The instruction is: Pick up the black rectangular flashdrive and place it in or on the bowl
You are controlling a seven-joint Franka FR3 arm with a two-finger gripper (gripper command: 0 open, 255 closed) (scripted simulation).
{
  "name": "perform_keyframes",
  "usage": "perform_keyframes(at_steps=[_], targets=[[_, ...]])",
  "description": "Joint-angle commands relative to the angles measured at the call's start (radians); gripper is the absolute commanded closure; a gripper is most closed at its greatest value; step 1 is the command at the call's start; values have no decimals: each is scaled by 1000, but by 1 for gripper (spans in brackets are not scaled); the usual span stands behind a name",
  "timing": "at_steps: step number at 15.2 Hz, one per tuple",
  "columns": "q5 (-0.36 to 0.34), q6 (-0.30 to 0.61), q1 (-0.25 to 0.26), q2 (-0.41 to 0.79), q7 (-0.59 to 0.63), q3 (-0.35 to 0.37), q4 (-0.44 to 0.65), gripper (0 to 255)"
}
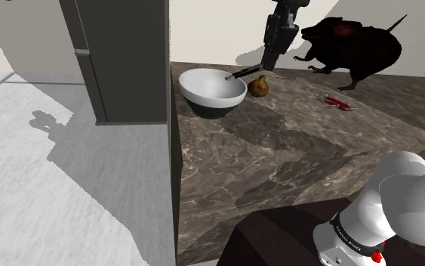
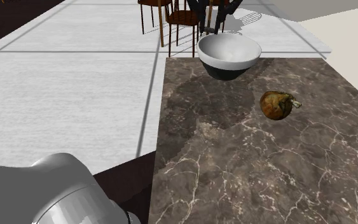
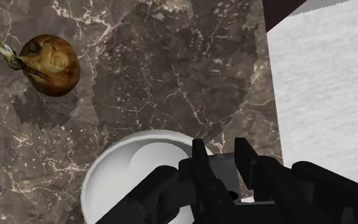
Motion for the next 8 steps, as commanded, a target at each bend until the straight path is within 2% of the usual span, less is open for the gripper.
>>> perform_keyframes(at_steps=[1, 5, 6, 8], targets=[[-8, 4, -6, 76, -13, -8, 72, 255], [-18, -11, -16, 238, -34, -19, 249, 255], [-22, -24, -20, 302, -42, -23, 325, 255], [-21, 7, -19, 288, -42, -24, 280, 255]])
